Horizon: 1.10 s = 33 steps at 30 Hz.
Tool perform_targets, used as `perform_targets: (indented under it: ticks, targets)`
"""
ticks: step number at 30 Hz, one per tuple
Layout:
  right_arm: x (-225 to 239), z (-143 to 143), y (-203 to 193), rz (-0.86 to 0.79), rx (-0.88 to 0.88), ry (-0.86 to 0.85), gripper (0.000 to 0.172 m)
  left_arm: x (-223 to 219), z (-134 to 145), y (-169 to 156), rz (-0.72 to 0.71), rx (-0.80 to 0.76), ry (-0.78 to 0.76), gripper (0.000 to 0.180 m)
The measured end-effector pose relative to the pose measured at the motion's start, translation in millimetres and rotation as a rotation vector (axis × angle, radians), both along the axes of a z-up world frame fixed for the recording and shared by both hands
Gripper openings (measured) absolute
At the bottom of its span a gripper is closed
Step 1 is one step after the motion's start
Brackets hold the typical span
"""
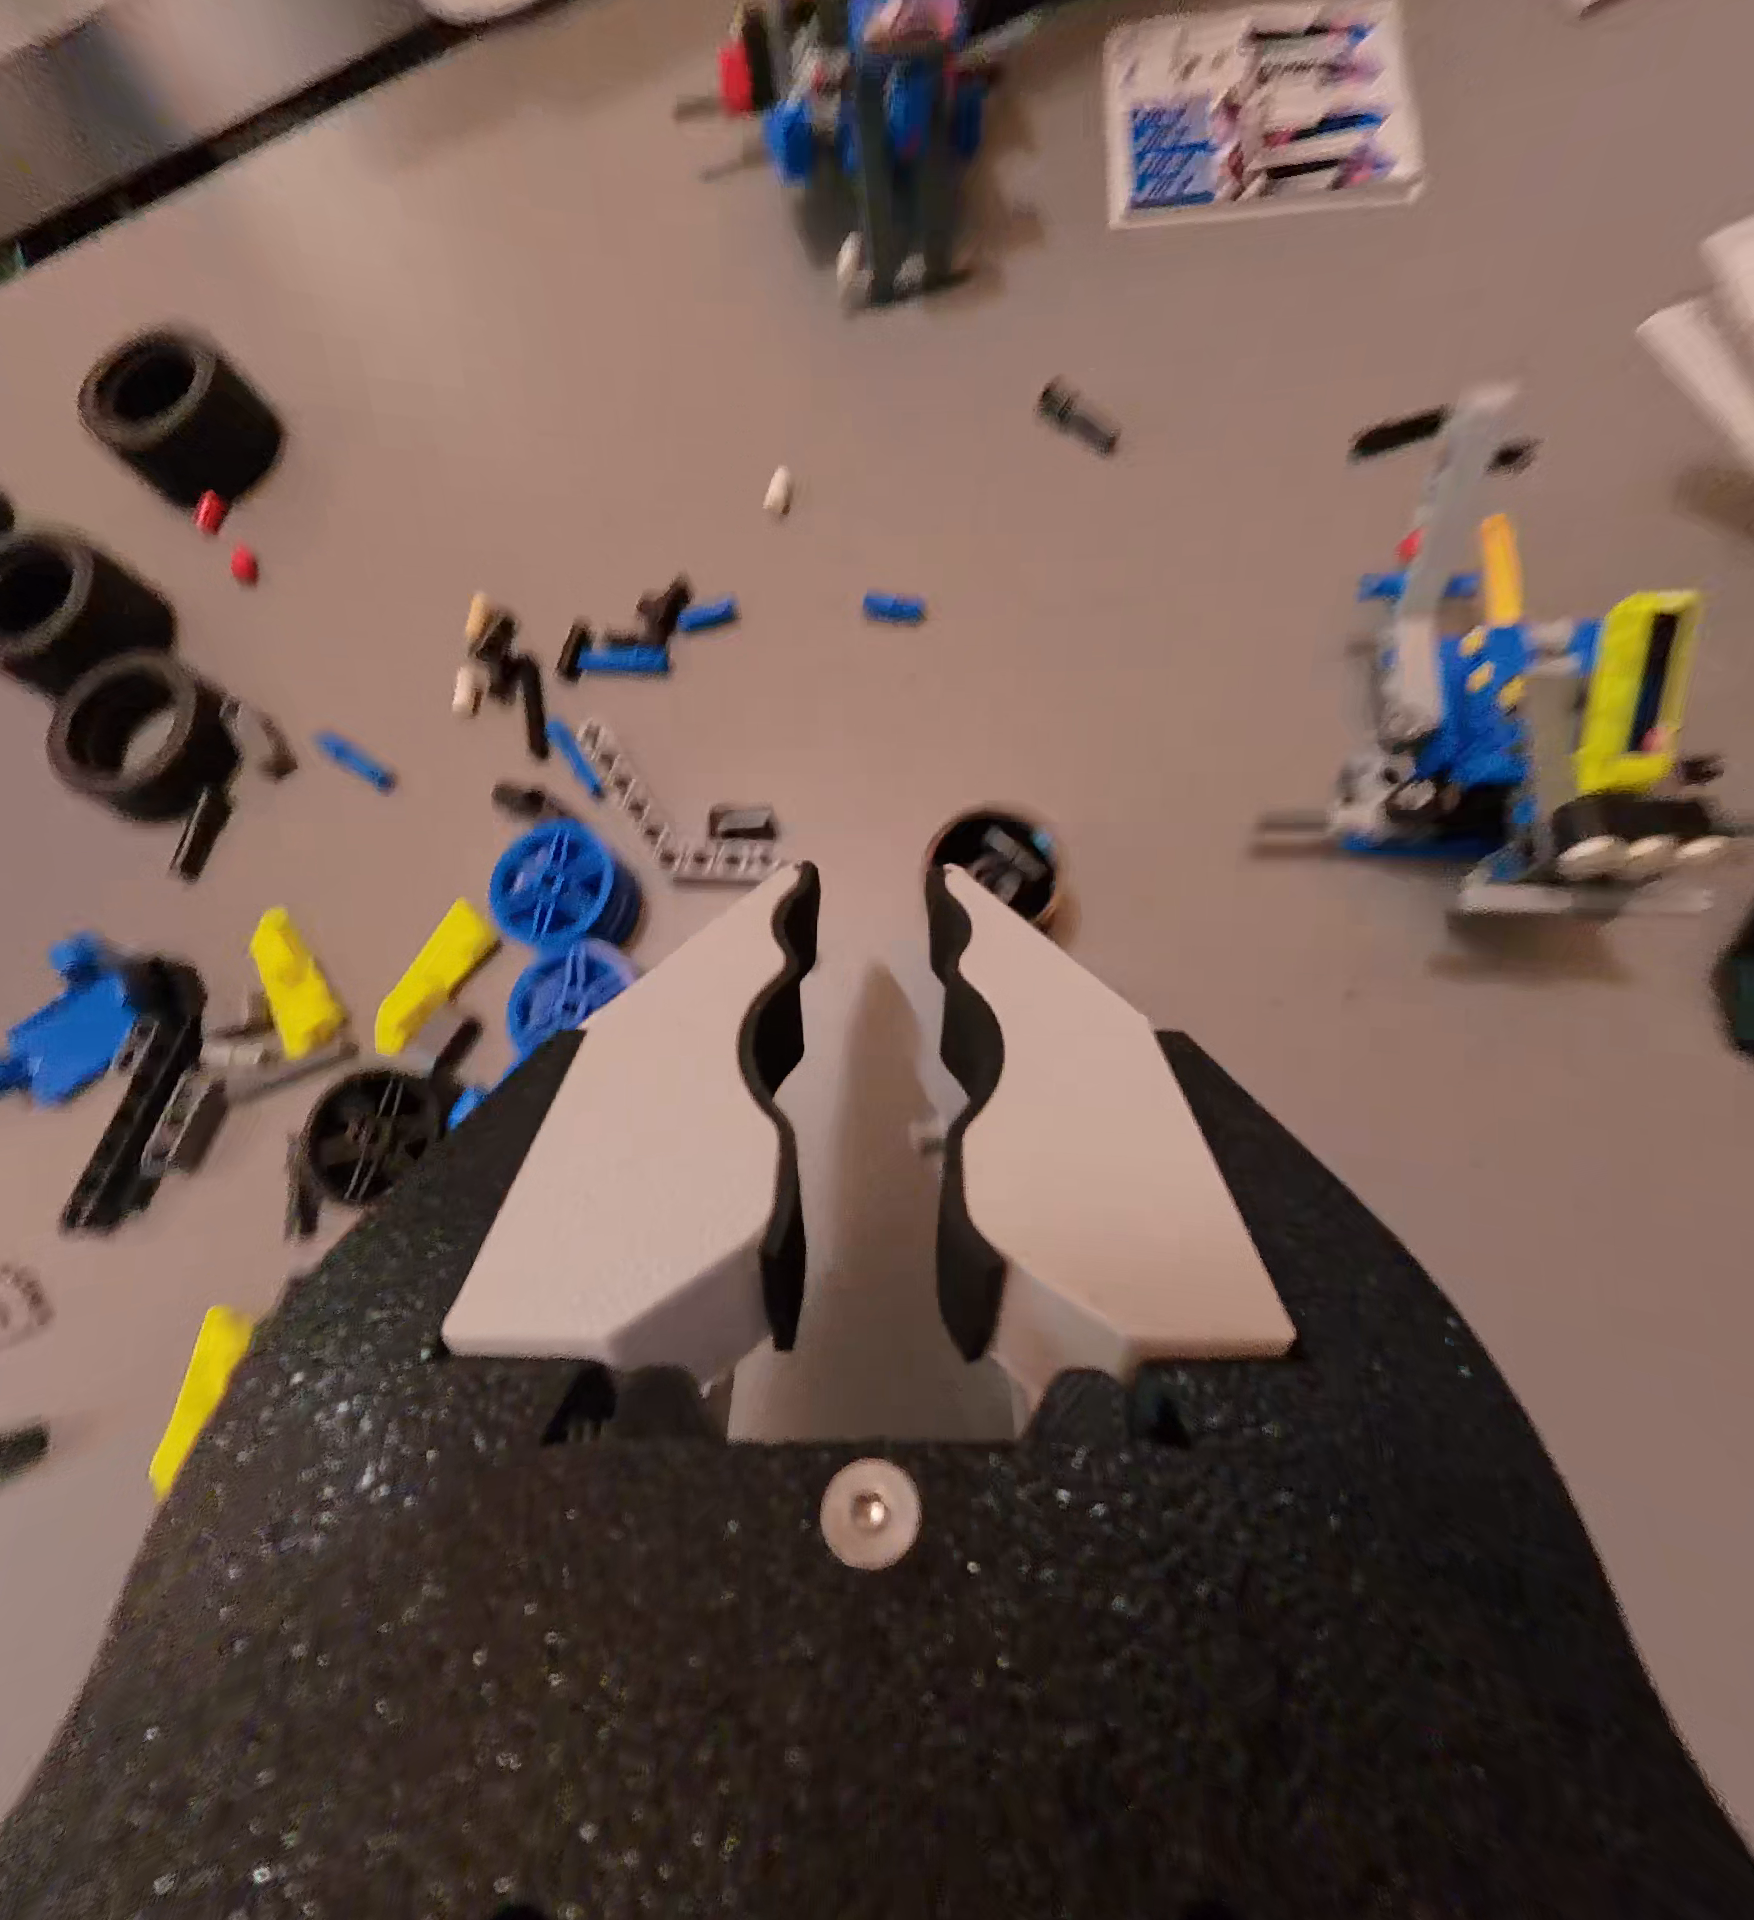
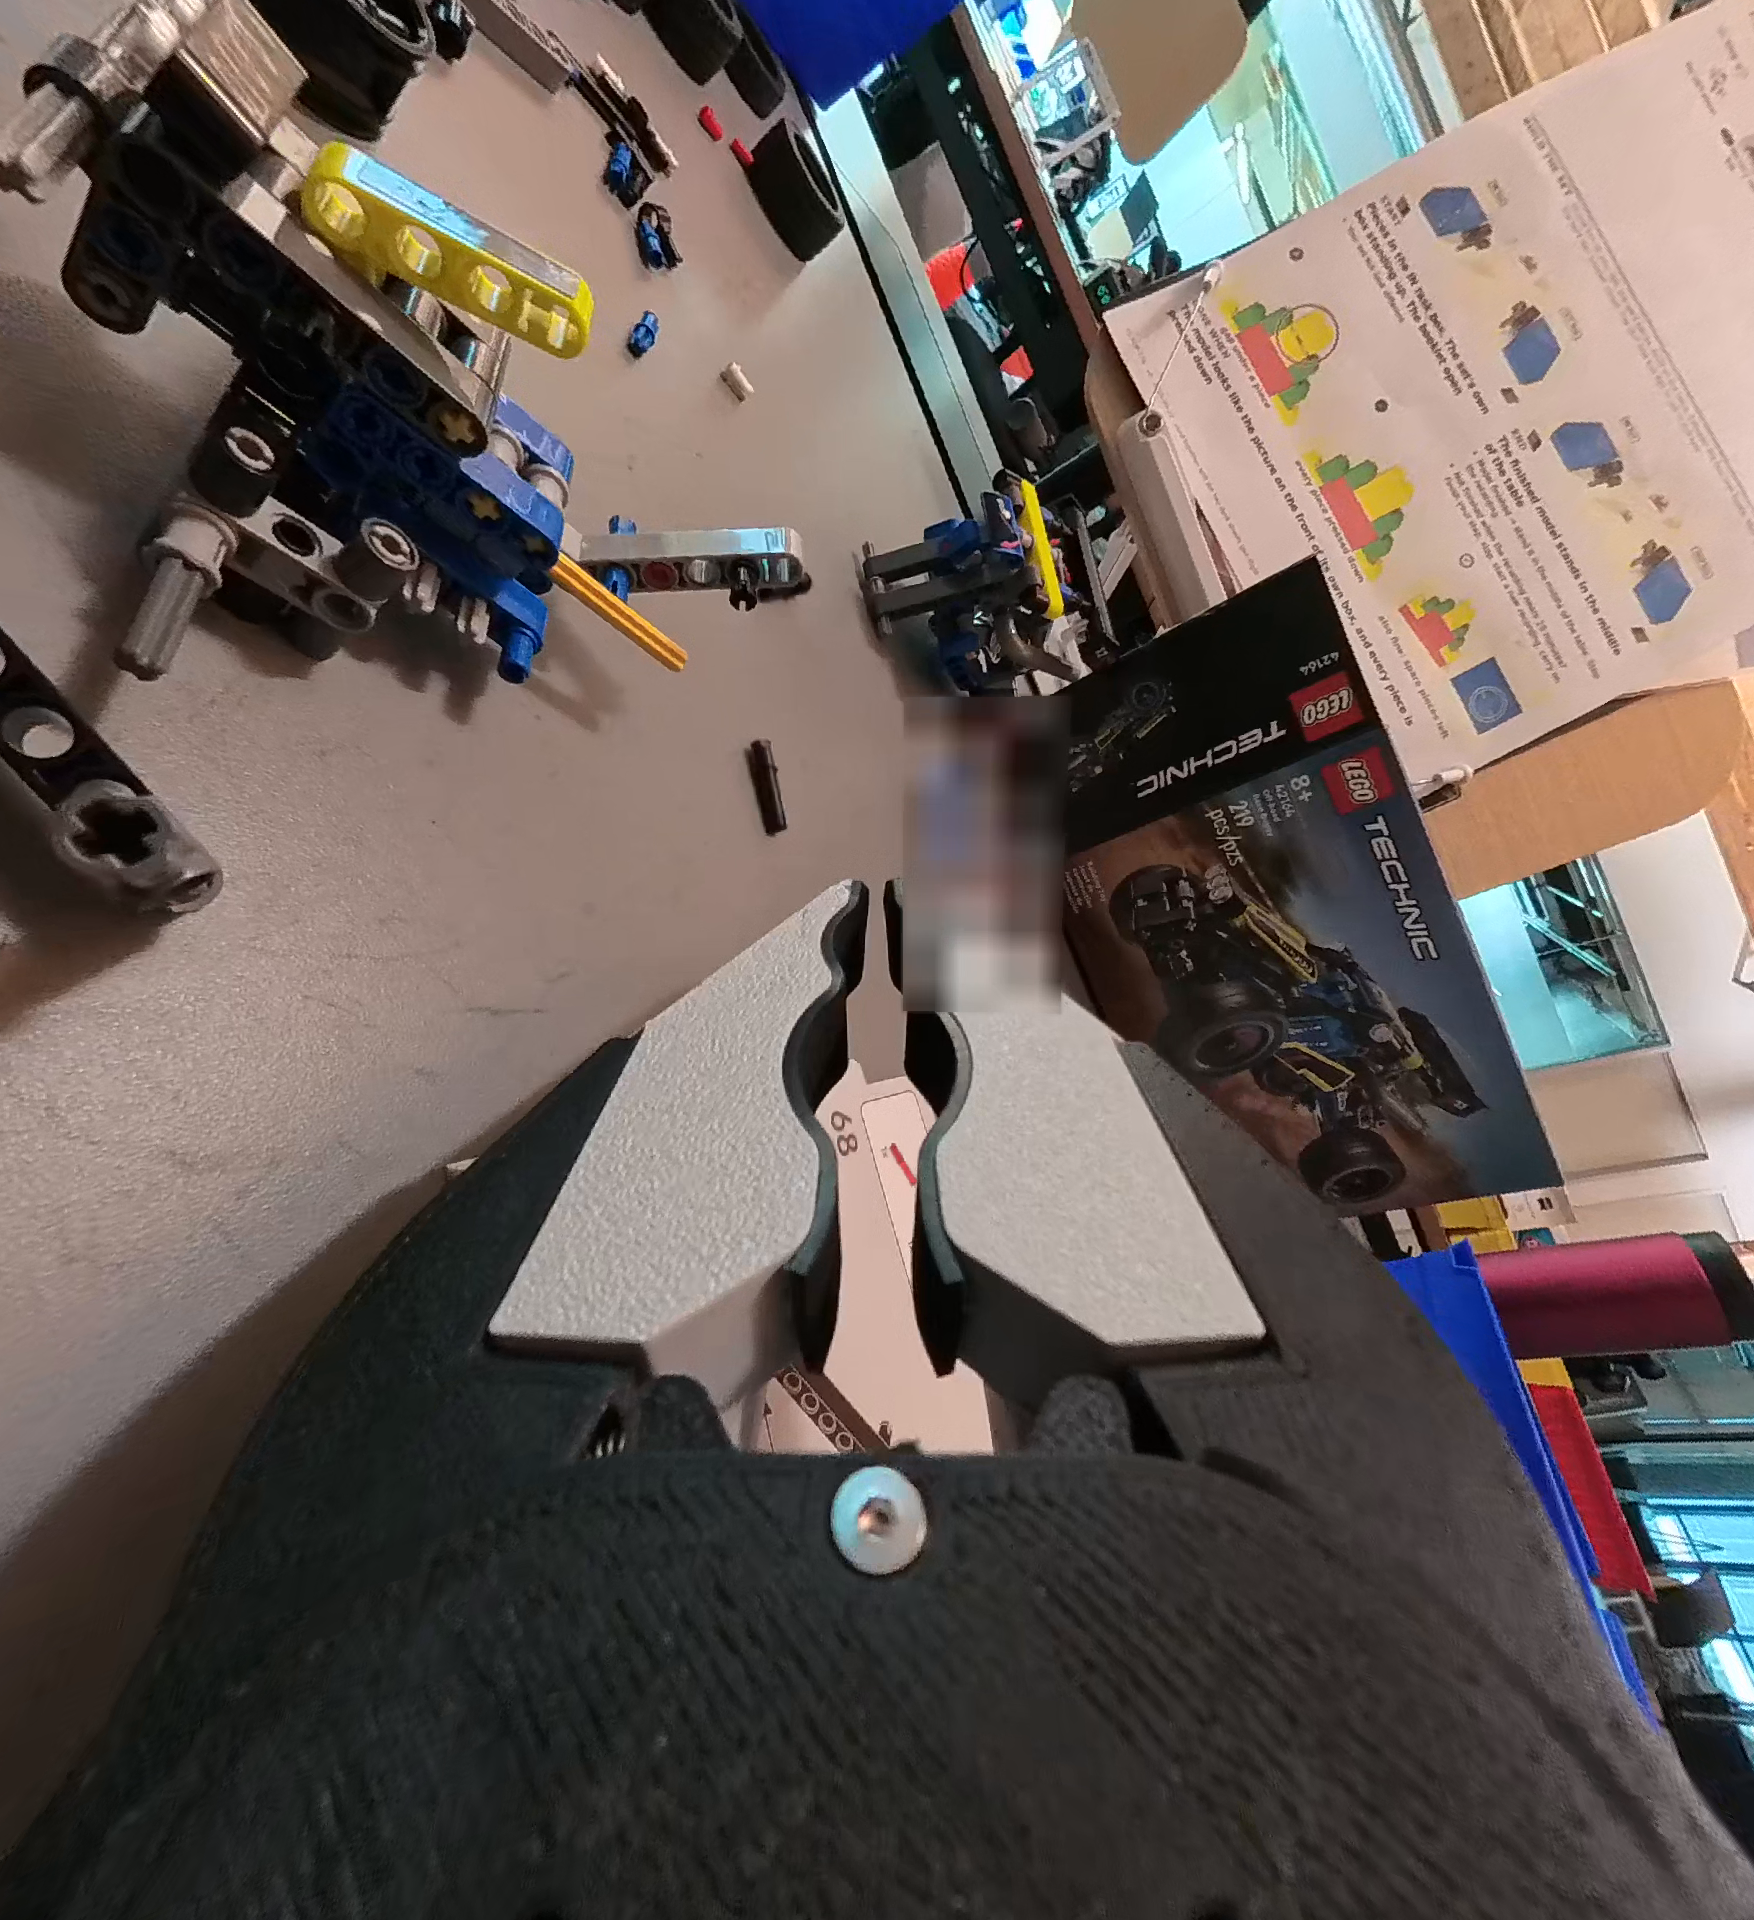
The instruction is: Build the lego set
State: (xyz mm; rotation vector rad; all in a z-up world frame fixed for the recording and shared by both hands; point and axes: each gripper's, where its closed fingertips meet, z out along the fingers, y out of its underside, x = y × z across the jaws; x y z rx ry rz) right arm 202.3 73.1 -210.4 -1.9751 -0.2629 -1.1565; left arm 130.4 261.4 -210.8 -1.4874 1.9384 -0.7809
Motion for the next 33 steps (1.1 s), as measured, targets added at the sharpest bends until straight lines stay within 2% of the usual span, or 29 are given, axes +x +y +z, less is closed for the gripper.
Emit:
perform_targets:
  ticks: [4, 7, 10, 14, 16, 18, 20, 23, 24, 29, 33]
  targets:
    - [0.2, -2.4, 1.6, 0.002, -0.011, 0.009, 0.001, 36.6, 10.1, -45.9, -0.252, 0.03, -0.017, 0.022]
    - [-1.0, -3.3, 1.5, 0.005, -0.019, 0.005, 0.001, 72.5, 3.5, -54.8, -0.412, 0.12, 0.004, 0.024]
    - [-1.7, -3.8, 0.9, 0.009, -0.022, 0.008, 0.001, 95.1, -8.6, -65.1, -0.694, 0.214, 0.034, 0.025]
    - [-2.2, -6.9, 0.6, 0.017, -0.037, 0.022, 0.002, 107.9, -26.0, -67.7, -0.985, 0.381, 0.067, 0.026]
    - [-1.9, -7.1, 0.1, 0.018, -0.039, 0.025, 0.002, 110.0, -34.0, -65.5, -1.071, 0.454, 0.099, 0.026]
    - [-1.2, -7.3, -0.7, 0.016, -0.035, 0.037, 0.002, 115.7, -38.3, -64.1, -1.096, 0.492, 0.119, 0.025]
    - [-0.7, -6.5, -1.2, 0.017, -0.022, 0.051, 0.002, 119.3, -39.1, -68.1, -1.108, 0.455, 0.124, 0.025]
    - [0.4, -6.2, -3.3, 0.01, -0.007, 0.07, 0.002, 116.6, -42.2, -70.9, -1.111, 0.367, 0.188, 0.013]
    - [0.4, -5.0, -4.1, 0.007, 0.002, 0.071, 0.002, 116.4, -42.9, -71.4, -1.097, 0.341, 0.208, 0.006]
    - [-5.2, 11.5, -10.9, 0.01, 0.088, 0.081, 0.001, 117.1, -43.3, -71.5, -0.989, 0.292, 0.275, 0.006]
    - [2.3, 15.4, -43.8, -0.05, 0.063, 0.056, 0.001, 117.2, -43.1, -71.1, -0.899, 0.309, 0.272, 0.006]
